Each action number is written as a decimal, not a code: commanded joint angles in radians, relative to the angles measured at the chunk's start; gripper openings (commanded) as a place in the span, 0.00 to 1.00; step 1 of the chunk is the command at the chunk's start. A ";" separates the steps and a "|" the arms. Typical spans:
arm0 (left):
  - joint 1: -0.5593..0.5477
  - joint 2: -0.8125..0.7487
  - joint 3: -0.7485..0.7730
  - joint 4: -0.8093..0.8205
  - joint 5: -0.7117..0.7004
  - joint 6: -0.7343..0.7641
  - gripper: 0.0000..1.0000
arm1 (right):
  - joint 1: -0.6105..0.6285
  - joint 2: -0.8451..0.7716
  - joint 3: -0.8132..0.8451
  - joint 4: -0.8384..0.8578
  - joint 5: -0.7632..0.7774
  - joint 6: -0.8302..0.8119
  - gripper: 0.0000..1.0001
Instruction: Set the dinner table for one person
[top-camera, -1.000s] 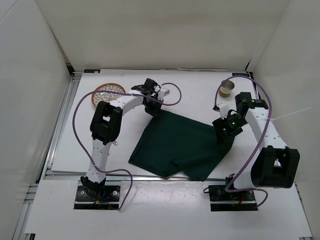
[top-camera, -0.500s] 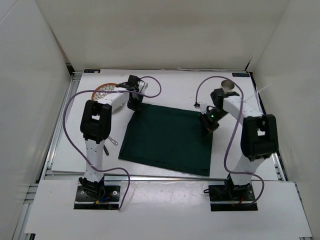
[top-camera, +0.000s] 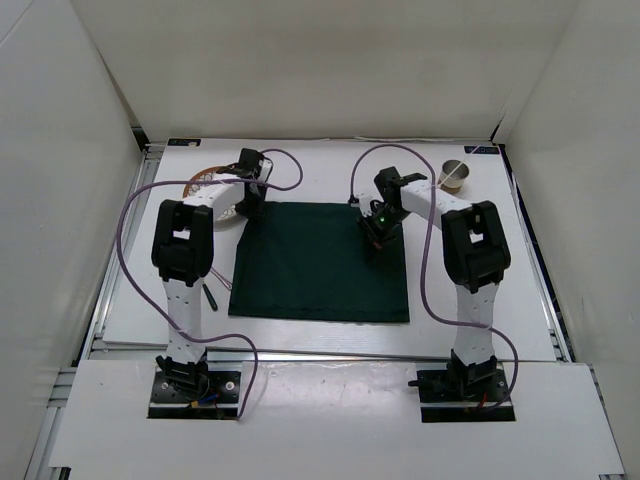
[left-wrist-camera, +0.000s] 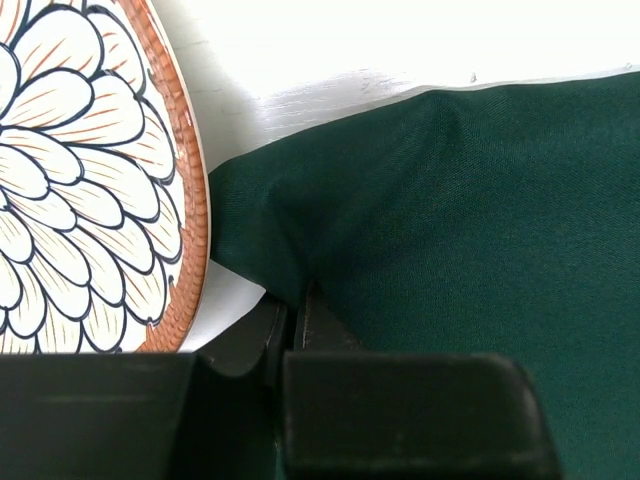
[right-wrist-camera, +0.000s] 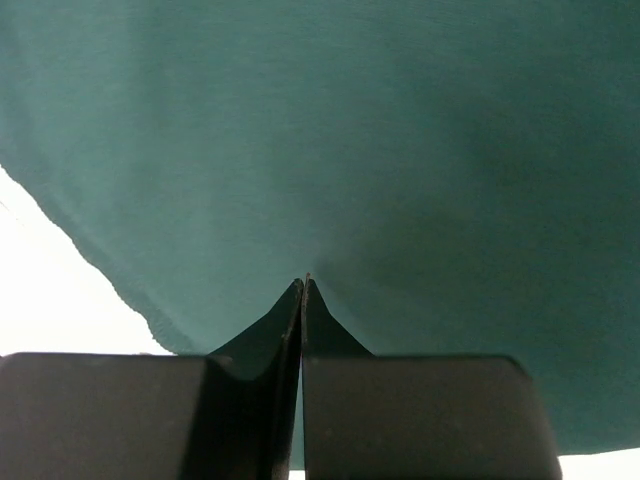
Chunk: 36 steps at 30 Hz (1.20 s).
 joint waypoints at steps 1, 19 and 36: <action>-0.016 0.015 -0.012 -0.063 0.015 -0.017 0.10 | -0.023 -0.008 0.017 0.031 0.014 0.034 0.00; -0.109 0.012 0.008 -0.091 0.081 -0.109 0.10 | -0.121 0.115 0.138 0.041 0.221 0.042 0.00; -0.087 0.132 0.191 -0.100 0.012 -0.047 0.10 | -0.112 0.106 0.131 0.014 0.199 0.062 0.00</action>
